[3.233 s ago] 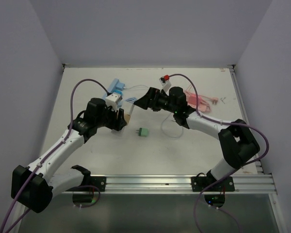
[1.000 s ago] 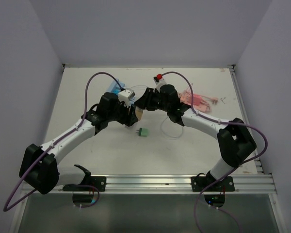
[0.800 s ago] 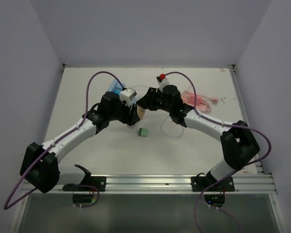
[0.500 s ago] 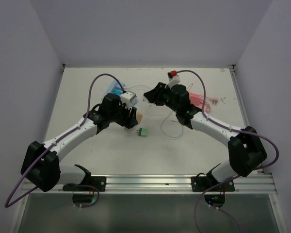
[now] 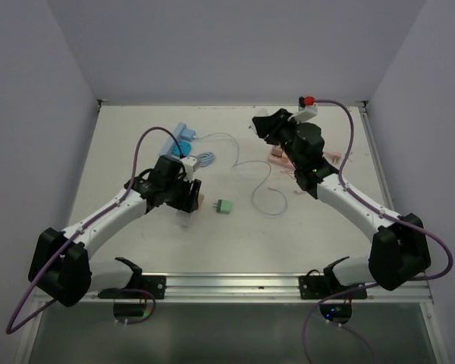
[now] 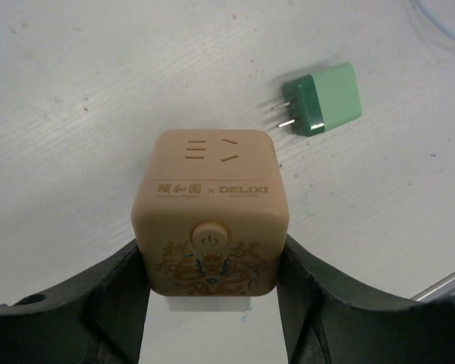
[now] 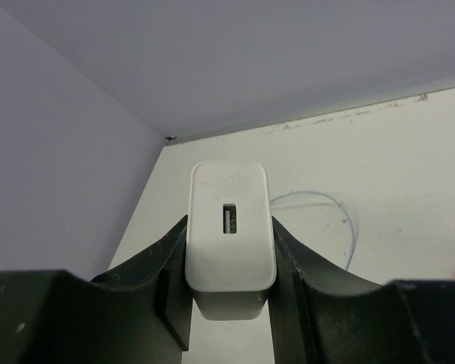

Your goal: Pull the plug off the socket

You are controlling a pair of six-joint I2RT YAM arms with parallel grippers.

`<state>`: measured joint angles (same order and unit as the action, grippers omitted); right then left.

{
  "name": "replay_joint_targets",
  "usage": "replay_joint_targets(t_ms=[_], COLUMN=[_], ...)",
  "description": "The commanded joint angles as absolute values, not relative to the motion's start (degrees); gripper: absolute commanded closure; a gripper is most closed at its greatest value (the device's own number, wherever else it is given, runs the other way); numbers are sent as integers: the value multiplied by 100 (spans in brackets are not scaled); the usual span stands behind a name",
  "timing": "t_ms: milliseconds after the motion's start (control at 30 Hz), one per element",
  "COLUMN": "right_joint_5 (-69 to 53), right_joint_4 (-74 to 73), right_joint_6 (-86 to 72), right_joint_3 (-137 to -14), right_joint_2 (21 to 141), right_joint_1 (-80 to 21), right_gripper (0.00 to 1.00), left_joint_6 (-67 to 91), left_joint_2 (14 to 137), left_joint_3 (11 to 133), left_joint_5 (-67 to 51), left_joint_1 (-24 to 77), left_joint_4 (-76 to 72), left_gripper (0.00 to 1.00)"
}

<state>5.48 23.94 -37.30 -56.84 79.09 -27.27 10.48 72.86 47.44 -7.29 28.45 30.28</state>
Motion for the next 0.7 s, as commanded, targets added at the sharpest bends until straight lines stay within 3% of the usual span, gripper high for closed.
replay_joint_targets(t_ms=[0,267,667], right_joint_5=[28,-1711,-2882], right_joint_4=[2110,1266,1397], right_joint_6=[-3534,-3165,-3076], right_joint_3=[-5582,-4950,-3789], right_joint_2=[7682,7717,8471], right_joint_1=[-2716,-2725,-2733], right_gripper=[100,99,91], left_joint_6=[1239,1599,1819], left_joint_2=[6795,6013,5502], left_joint_3=[4869,4720,4544], left_joint_5=[-519,122,563], left_joint_1=[2637,2215,1881], left_joint_4=[2523,2057,1784], left_gripper=[100,100,100])
